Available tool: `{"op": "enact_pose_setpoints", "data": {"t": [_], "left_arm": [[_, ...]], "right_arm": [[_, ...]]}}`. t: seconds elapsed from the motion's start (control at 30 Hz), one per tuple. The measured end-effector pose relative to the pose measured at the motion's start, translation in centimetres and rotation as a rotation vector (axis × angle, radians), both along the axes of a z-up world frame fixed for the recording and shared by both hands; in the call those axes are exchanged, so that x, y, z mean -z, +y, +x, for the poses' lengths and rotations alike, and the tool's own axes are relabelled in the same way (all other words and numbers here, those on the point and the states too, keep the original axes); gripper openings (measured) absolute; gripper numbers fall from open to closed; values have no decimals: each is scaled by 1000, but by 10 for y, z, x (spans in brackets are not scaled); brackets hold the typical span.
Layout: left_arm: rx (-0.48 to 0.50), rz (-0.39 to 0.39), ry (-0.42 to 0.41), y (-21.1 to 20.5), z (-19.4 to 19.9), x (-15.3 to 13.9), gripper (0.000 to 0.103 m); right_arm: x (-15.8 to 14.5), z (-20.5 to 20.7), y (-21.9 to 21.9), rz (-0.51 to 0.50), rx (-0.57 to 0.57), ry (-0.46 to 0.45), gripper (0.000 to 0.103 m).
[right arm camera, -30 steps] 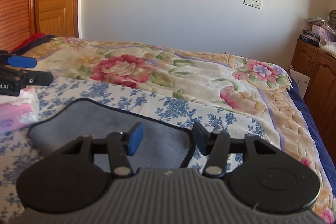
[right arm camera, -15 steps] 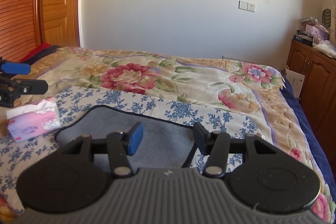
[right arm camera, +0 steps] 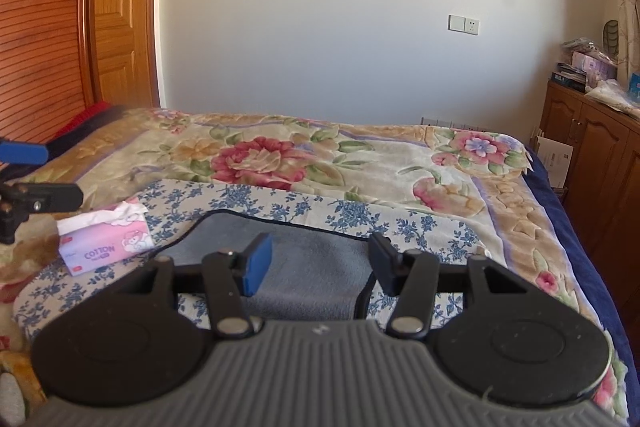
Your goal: Fold towel
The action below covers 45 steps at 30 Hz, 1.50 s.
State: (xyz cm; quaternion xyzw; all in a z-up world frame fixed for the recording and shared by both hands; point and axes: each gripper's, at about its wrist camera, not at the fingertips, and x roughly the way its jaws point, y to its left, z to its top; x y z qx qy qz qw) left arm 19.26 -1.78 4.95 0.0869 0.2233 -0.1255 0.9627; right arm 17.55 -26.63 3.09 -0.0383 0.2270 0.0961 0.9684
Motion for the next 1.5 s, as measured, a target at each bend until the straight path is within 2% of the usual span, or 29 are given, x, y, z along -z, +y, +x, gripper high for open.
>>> {"op": "enact_pose_setpoints", "data": {"t": [0.37,0.8,1.0,1.2,1.33,1.5], "left_arm": [[-1,12,-5,0,-41,-10,98],[-17,-6,-23,1,-84,-10,102],[-29,-15,-24,3,-99,-8,103],[-55,-45,-5,12,-110,0,103],[-66,-35,-2,14,-119,7,103],[-83,-38,1,18,-127,15,103]], "right_arm": [[-12,-34,1,-10,2,-13,55],[-8,-71,3,0,24,-9,60],[-5,-88,5,-3,30,-15,68],[-2,-101,7,-4,29,-6,69],[-1,-109,8,-8,31,-7,72],[1,-119,9,-8,36,-10,83]]}}
